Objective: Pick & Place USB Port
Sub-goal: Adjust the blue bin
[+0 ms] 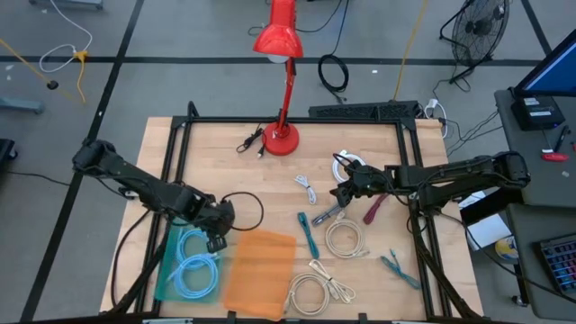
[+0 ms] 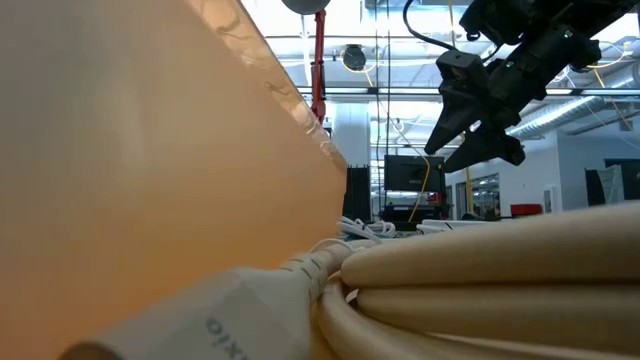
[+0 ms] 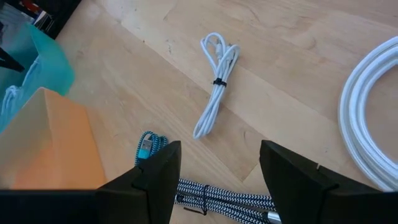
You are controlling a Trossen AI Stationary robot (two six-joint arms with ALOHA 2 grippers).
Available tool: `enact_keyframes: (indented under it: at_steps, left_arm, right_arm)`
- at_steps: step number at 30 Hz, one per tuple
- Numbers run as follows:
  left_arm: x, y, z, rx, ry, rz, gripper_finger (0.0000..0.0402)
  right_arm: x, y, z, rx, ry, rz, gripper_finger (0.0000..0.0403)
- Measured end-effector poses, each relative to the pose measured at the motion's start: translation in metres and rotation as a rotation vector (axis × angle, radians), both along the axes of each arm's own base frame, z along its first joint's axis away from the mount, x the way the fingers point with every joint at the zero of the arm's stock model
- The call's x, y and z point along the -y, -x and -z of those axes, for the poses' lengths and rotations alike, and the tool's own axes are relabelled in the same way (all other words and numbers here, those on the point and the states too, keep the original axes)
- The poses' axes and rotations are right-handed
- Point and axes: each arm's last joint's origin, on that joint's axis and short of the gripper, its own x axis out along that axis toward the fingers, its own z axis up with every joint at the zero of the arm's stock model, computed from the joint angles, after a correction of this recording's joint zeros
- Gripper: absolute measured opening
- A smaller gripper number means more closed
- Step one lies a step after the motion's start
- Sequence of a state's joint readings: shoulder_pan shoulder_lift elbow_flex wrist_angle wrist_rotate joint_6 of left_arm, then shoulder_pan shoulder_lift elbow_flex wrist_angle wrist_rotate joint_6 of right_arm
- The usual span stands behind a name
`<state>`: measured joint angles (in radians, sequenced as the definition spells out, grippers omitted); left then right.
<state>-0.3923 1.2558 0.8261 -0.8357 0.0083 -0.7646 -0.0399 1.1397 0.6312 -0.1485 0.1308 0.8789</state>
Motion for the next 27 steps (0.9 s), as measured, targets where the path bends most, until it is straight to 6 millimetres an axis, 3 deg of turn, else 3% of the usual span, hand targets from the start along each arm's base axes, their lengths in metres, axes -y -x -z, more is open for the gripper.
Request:
enact_keyframes:
  at_steps: [7, 13, 21, 27]
  left_arm:
    - [-0.006, 0.016, -0.014, 0.025, -0.005, -0.053, 0.0000]
    - [-0.016, 0.023, -0.015, 0.005, -0.144, -0.102, 0.0000]
    - [-0.040, 0.001, -0.001, -0.053, -0.190, -0.056, 0.0000]
    - [-0.048, -0.005, 0.006, -0.094, -0.181, -0.043, 0.0000]
  right_arm:
    - [0.000, 0.000, 0.001, 0.001, 0.000, 0.000, 0.0208]
    - [0.000, 0.009, 0.021, -0.024, -0.053, 0.047, 0.0208]
    - [-0.002, 0.016, 0.040, 0.120, -0.115, 0.057, 0.0208]
    - [-0.004, 0.013, 0.037, 0.192, -0.129, -0.025, 0.0208]
